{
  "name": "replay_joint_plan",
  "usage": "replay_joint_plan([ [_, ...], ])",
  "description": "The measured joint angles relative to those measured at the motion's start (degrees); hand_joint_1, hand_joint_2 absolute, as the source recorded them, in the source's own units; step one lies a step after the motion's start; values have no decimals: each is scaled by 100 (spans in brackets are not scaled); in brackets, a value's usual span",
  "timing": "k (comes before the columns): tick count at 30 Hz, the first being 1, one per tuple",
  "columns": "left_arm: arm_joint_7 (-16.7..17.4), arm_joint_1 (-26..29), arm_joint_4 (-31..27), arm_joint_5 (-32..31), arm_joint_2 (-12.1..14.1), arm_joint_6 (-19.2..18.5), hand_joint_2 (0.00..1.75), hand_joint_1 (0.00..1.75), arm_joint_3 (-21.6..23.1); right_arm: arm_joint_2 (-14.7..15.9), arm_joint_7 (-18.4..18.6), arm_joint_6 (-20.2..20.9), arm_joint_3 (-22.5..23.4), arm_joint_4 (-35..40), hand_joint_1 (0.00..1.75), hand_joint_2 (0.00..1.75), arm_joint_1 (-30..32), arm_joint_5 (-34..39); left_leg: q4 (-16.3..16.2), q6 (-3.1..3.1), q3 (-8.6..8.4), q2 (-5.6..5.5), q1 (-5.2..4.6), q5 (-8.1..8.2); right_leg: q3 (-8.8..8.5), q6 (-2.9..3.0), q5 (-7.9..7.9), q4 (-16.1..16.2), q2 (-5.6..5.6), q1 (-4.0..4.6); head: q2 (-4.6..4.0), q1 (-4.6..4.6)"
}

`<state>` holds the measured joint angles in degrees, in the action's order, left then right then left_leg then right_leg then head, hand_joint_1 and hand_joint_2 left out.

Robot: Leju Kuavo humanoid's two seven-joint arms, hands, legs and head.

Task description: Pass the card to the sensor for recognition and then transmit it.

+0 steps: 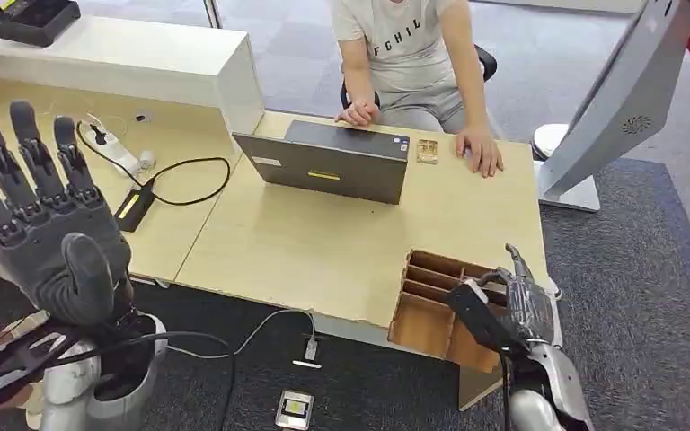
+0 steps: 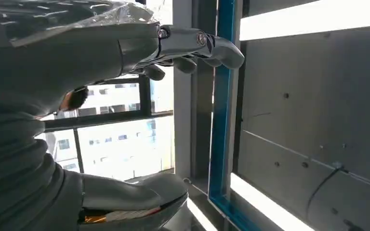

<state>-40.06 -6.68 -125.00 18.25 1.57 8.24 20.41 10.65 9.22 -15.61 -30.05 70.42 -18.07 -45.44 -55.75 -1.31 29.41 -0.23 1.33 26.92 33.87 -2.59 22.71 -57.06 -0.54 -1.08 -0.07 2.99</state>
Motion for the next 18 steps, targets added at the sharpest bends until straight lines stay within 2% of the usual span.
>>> replay_joint_plan([
  [11,0,-83,89,70,-41,7,175,0,35,-55,-26,-131,0,-162,175,175,-46,35,0,0,-1,0,0,0,0,0,0,0,0,0,0,2],
  [18,0,-138,183,94,-131,-221,175,0,44,-61,-24,-282,4,-229,175,175,-48,44,0,0,-1,0,0,0,0,0,0,0,0,0,0,2],
])
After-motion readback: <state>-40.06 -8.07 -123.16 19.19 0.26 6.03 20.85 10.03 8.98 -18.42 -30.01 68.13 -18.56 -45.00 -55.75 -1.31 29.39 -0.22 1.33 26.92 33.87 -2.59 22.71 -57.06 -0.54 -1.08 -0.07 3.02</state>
